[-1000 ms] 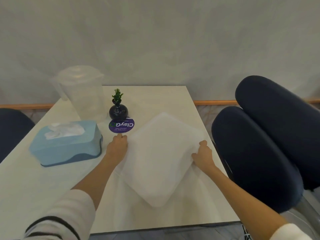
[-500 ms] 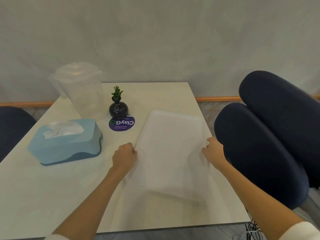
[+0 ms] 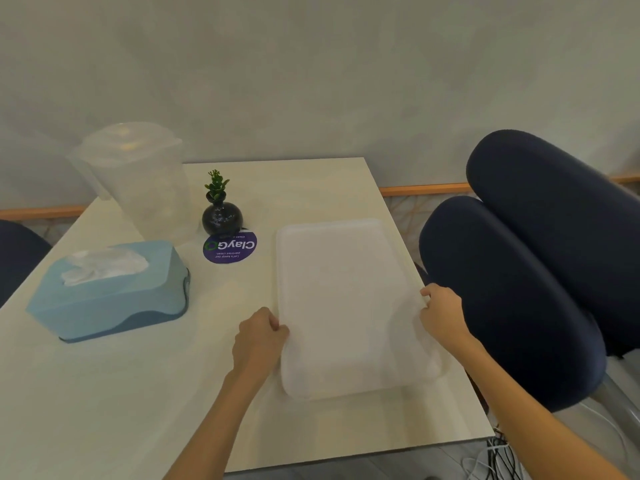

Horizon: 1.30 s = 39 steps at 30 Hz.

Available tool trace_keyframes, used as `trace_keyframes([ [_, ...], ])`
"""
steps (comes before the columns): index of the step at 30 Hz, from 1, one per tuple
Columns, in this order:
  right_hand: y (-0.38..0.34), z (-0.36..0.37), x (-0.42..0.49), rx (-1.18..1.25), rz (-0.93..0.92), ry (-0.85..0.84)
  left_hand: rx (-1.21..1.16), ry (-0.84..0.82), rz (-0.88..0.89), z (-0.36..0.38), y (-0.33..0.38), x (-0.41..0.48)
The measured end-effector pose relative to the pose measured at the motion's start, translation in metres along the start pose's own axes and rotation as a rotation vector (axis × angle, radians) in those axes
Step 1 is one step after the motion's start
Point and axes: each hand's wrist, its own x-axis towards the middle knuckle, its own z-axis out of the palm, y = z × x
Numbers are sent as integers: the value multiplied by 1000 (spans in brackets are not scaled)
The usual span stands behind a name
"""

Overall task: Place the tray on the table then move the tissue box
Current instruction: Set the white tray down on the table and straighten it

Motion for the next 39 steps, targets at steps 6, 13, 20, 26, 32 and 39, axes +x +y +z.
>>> trace_keyframes([
  [6, -5, -9, 5, -6, 29, -84, -39, 6, 72, -4, 7, 8],
  [13, -4, -8, 5, -22, 19, -80, 55, -19, 109, -5, 15, 18],
  [20, 5, -7, -2, -52, 21, -75, 90, -35, 134, -1, 16, 12],
  [26, 8, -5, -4, -48, 23, -69, 76, -38, 135, 1, 12, 11],
  [32, 2, -12, -1, -64, 75, -116, 80, -95, 107, -7, 12, 12],
  [39, -53, -15, -1, -151, -71, -68, 100, -87, 159, -47, 15, 16],
])
